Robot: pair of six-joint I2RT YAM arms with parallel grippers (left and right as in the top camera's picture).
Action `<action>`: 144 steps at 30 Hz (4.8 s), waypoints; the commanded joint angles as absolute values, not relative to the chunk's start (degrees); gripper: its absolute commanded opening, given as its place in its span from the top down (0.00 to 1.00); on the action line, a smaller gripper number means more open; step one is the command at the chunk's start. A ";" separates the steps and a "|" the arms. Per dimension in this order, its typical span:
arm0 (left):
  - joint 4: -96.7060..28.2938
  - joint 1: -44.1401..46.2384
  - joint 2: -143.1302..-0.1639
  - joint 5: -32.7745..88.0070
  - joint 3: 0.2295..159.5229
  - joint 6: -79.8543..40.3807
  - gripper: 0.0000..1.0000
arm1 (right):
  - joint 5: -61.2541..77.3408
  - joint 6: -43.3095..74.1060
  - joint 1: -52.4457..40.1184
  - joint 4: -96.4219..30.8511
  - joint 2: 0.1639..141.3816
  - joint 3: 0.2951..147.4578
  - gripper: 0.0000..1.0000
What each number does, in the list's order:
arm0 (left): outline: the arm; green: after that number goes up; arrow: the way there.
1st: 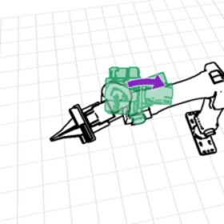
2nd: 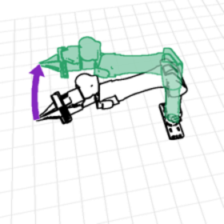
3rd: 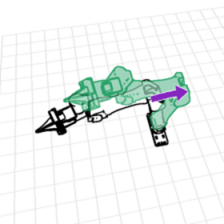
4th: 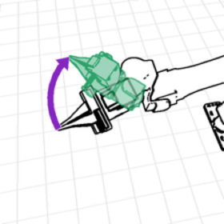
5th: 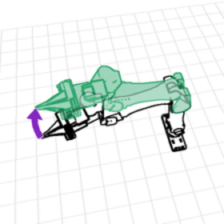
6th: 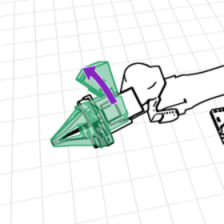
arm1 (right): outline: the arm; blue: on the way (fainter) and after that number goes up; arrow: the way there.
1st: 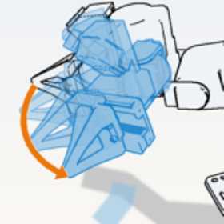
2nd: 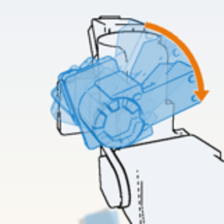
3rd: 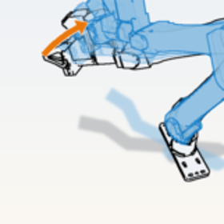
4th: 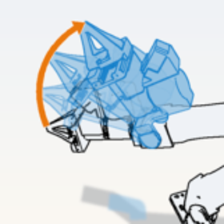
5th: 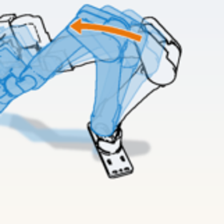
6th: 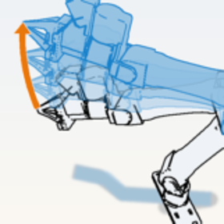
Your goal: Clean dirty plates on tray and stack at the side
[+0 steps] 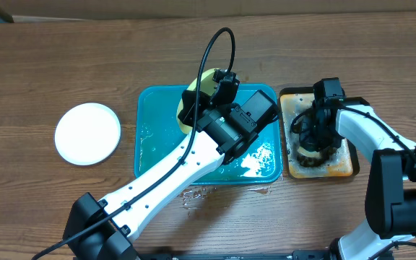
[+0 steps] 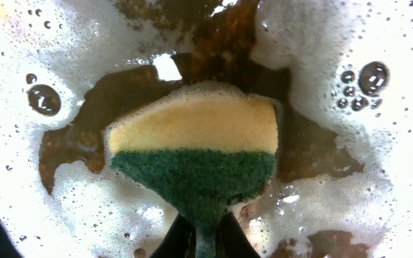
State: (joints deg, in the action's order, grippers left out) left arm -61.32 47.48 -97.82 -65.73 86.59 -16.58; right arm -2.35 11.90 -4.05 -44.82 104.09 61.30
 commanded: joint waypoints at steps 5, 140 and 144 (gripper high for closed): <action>-61.34 47.27 -96.27 -68.31 86.41 -18.46 0.96 | 3.55 7.53 -3.86 -45.45 107.37 61.01 0.96; -75.09 -17.08 -95.81 20.12 87.50 1.26 0.00 | 9.74 7.01 -3.25 -56.42 73.19 67.07 0.03; -84.36 -10.59 -95.88 15.66 87.07 1.10 0.00 | 9.52 7.05 -3.25 -60.69 75.05 67.07 0.00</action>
